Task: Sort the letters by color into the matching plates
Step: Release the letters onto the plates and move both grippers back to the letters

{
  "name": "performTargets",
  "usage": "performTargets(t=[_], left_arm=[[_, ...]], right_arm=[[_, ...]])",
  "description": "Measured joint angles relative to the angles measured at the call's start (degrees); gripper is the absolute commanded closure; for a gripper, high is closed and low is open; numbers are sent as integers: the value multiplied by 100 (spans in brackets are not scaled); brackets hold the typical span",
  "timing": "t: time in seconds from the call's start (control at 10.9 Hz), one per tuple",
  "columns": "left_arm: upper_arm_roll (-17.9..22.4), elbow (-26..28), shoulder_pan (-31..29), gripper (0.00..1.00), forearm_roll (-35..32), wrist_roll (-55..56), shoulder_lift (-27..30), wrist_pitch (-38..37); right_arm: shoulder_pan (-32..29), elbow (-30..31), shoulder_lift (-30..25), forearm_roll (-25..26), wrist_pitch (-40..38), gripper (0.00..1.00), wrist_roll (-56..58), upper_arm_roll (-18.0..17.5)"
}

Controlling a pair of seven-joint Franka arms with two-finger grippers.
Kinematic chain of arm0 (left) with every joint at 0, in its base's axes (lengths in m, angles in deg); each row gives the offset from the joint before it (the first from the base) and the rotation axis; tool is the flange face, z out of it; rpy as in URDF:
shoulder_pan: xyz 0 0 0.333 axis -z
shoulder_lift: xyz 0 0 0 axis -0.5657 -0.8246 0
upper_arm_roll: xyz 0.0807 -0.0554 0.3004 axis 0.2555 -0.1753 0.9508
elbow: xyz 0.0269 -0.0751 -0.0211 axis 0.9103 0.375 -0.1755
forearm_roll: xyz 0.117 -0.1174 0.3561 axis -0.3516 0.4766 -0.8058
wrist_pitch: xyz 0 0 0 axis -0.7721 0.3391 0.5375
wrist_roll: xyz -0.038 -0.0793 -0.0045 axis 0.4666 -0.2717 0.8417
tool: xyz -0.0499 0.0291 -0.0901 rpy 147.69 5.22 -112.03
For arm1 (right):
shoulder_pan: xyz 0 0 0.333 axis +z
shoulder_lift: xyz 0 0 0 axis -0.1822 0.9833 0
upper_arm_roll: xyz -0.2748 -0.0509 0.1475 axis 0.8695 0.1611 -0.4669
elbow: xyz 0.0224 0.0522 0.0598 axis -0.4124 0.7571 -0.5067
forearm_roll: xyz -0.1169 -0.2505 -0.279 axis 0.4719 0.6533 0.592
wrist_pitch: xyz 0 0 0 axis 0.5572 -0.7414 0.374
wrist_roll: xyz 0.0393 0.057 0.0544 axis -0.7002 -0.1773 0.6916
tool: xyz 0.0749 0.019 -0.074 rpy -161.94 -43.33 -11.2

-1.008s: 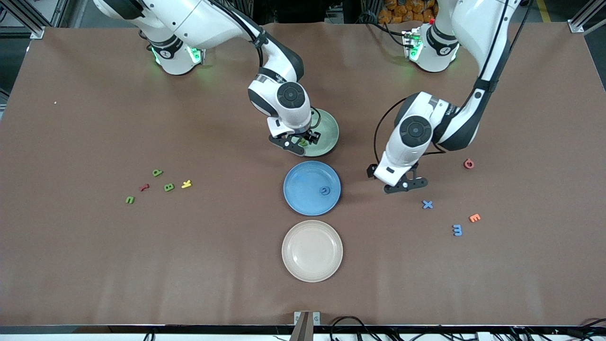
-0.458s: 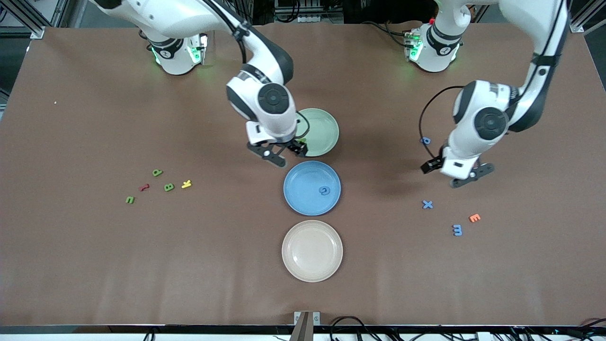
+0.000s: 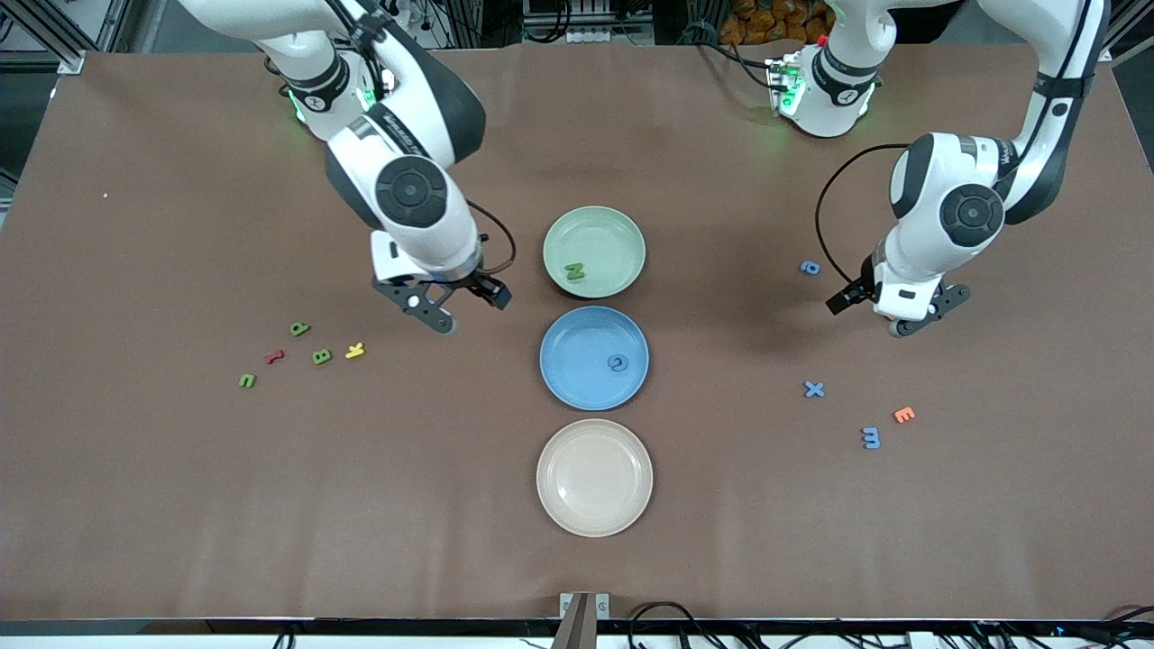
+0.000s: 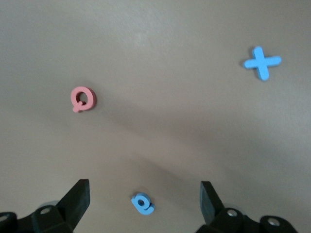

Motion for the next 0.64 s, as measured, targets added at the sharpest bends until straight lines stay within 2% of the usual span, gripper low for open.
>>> performTargets(t=[0.27, 0.64], left_arm=[[-242, 122, 23, 0, 110, -70, 16, 16], [-261, 434, 49, 0, 1455, -83, 108, 194]], right_arm=[[-475, 4, -300, -39, -356, 0, 328, -60], [-1315, 352, -678, -42, -653, 0, 2087, -24]])
